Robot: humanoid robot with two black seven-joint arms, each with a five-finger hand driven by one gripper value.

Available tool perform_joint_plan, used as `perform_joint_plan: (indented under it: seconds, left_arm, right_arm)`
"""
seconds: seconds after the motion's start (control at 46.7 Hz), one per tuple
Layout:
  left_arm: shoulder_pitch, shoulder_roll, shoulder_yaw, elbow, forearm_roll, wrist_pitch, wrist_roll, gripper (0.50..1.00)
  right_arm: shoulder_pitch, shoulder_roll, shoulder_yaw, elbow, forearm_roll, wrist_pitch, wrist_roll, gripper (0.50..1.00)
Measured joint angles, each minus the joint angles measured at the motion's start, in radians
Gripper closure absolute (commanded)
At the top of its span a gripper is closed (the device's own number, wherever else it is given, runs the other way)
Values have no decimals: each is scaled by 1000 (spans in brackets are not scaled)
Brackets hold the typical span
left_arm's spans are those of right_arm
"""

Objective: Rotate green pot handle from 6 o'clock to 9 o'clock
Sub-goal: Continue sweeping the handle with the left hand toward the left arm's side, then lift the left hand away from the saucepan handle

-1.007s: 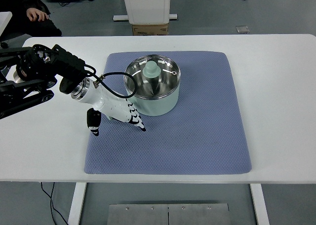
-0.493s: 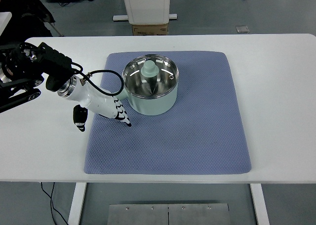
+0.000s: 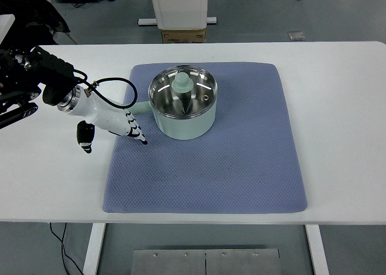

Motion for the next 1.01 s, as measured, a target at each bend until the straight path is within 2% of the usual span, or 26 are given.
perform_joint_plan:
  seconds: [0.514, 1.007]
  left_arm:
    - [8, -2, 0, 66, 0, 48, 0, 500]
    - [-33, 27, -2, 41, -87, 50, 0, 500]
  right_arm:
    - [0, 0, 0, 0, 0, 0, 0, 500]
    - [0, 0, 0, 0, 0, 0, 0, 500]
